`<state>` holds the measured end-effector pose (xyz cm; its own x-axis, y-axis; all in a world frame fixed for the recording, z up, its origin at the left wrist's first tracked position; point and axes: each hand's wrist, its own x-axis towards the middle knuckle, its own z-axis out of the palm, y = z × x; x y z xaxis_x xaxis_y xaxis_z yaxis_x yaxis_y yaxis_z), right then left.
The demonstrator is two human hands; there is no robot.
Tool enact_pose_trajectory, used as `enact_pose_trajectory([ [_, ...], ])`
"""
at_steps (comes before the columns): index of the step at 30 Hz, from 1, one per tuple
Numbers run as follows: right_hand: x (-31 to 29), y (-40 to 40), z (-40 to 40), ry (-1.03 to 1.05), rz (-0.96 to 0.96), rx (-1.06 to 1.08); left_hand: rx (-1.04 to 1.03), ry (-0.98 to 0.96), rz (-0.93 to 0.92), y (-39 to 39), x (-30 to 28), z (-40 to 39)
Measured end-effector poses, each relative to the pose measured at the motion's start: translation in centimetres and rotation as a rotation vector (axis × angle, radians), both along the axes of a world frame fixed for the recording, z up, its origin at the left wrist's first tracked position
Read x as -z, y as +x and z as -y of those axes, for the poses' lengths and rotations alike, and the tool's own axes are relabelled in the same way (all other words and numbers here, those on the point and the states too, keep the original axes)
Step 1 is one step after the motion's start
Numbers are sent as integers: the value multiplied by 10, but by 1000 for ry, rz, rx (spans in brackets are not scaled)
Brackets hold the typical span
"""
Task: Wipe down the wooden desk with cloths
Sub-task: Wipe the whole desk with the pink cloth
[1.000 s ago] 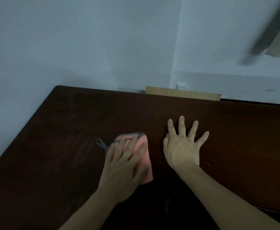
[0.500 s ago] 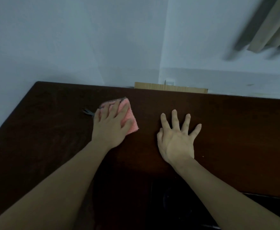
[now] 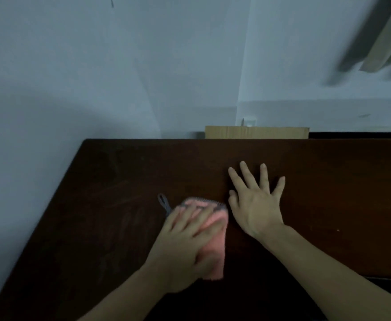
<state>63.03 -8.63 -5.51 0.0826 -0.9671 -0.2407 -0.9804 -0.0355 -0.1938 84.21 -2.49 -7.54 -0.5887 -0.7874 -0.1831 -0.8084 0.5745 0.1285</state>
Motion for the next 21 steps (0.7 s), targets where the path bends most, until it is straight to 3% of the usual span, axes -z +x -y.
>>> enact_pose_trajectory([
  [5,14,9,1,-1,-78,39,-272,-43,25,6,8,108],
  [11,20,15,1,-35,-101,46,-369,-75,13,-6,11,193],
  [16,19,16,0,-40,-102,52,-300,-40,-2,0,-1,151],
  [21,19,17,0,-27,-108,68,93,26,-15,30,-4,61],
])
